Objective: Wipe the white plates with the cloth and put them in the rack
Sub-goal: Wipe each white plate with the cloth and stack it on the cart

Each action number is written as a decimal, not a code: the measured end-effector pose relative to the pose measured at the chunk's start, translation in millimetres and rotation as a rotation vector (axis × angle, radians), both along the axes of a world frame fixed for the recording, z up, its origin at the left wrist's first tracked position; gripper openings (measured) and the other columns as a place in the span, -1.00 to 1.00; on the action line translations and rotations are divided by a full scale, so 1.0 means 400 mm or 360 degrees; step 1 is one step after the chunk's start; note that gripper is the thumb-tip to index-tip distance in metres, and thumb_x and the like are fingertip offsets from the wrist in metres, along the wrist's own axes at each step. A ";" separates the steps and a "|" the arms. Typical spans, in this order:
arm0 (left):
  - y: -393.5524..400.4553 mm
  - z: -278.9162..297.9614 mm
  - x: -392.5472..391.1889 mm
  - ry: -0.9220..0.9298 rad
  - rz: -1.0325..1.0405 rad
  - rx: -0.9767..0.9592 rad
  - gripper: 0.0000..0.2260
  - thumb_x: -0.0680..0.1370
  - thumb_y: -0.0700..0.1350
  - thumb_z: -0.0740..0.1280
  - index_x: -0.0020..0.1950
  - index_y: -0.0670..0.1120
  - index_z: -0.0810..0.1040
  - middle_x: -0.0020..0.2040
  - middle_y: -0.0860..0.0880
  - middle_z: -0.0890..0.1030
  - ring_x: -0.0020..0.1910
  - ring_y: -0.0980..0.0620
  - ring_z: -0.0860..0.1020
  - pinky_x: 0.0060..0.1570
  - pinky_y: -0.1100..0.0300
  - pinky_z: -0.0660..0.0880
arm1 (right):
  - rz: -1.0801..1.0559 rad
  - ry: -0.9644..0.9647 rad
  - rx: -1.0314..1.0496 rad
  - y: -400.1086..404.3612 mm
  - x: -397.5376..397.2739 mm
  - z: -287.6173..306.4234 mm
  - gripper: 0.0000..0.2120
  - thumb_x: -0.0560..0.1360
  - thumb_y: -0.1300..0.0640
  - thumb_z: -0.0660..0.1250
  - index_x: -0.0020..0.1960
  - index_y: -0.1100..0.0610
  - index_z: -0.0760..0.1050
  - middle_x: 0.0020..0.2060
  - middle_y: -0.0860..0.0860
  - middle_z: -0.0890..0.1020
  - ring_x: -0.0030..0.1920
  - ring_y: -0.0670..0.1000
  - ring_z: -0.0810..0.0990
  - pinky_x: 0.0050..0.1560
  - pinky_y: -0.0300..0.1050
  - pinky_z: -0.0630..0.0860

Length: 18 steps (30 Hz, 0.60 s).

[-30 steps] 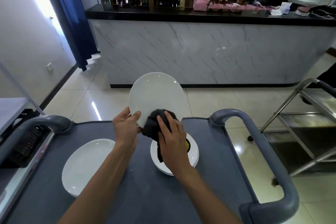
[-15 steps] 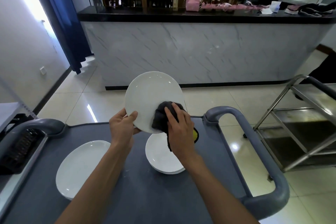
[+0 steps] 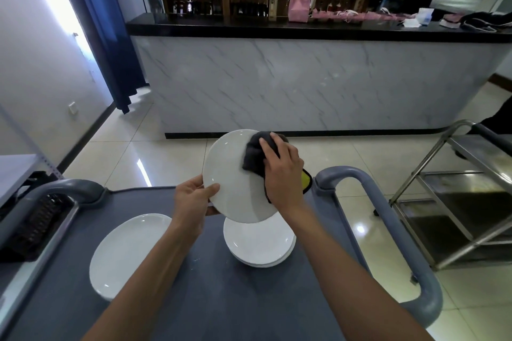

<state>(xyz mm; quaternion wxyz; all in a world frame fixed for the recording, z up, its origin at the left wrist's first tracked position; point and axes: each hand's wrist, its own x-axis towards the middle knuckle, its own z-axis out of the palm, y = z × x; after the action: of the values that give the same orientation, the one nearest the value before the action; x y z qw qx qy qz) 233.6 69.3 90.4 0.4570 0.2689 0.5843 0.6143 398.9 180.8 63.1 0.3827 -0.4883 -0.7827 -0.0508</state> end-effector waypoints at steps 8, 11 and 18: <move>-0.008 0.004 0.011 0.0046 -0.0120 -0.0015 -0.76 0.56 -0.39 0.32 0.10 -0.13 0.67 -0.07 -0.13 0.74 -0.20 -0.13 0.69 -0.28 -0.03 0.65 | 0.0245 0.0107 -0.0071 -0.034 -0.086 0.056 -0.52 0.62 0.08 0.03 0.48 0.09 0.42 0.47 0.12 0.41 0.36 0.25 0.41 0.26 0.26 0.47; -0.013 0.006 0.013 0.0092 -0.0140 -0.0025 -0.77 0.57 -0.38 0.31 0.09 -0.13 0.67 -0.08 -0.10 0.74 -0.17 -0.13 0.71 -0.29 0.00 0.64 | 0.0331 0.0108 -0.0101 -0.065 -0.117 0.051 -0.52 0.63 0.07 0.00 0.50 0.08 0.40 0.49 0.11 0.39 0.38 0.22 0.39 0.28 0.23 0.47; -0.023 0.000 0.004 0.0109 -0.0110 -0.0030 -0.79 0.58 -0.38 0.31 0.03 -0.13 0.67 -0.10 -0.09 0.74 -0.16 -0.16 0.71 -0.31 0.02 0.63 | 0.0396 0.0072 -0.0044 -0.097 -0.150 0.040 -0.52 0.62 0.09 0.03 0.49 0.09 0.41 0.47 0.13 0.41 0.37 0.23 0.42 0.25 0.22 0.49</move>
<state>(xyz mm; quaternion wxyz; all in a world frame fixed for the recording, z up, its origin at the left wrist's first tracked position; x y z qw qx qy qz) 235.3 60.0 90.2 0.4602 0.3055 0.5959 0.5830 338.9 142.0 79.1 0.3968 -0.3936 -0.8290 0.0190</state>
